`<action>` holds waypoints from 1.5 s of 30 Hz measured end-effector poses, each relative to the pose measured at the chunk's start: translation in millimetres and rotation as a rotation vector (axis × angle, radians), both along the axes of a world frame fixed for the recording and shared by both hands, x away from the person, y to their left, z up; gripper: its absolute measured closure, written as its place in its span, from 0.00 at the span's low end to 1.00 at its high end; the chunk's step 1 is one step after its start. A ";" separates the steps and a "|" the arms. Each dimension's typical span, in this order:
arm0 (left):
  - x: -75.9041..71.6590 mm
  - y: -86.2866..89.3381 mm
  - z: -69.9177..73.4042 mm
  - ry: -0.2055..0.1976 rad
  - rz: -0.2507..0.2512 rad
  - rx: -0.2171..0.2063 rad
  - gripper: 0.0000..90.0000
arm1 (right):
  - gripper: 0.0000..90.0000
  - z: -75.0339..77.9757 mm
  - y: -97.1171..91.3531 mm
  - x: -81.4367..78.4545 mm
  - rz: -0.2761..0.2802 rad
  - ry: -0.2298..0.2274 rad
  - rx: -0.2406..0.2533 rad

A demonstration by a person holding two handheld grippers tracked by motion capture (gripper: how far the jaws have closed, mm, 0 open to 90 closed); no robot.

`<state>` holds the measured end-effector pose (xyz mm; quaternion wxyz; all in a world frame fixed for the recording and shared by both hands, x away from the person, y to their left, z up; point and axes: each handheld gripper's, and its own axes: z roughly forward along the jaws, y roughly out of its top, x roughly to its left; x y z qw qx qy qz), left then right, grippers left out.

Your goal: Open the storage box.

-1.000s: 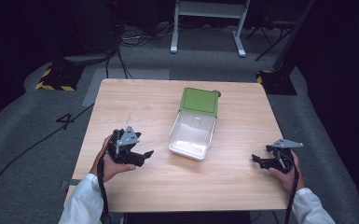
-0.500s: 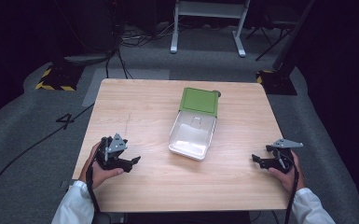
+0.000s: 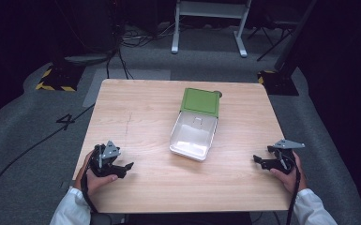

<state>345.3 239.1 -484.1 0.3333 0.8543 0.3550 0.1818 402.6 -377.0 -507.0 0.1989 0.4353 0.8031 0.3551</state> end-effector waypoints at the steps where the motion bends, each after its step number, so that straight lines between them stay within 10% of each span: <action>1: -0.1 0.7 -2.6 0.003 0.004 0.000 0.21 | 0.17 0.0 0.0 0.0 0.000 0.000 0.000; 10: -3.6 14.1 -22.8 0.054 0.042 -0.062 0.21 | 0.17 0.0 -0.1 -0.2 0.001 0.000 0.001; 45: -5.4 18.1 -22.9 0.051 0.069 -0.060 0.21 | 0.17 -0.1 -0.1 -0.6 -0.002 0.000 0.001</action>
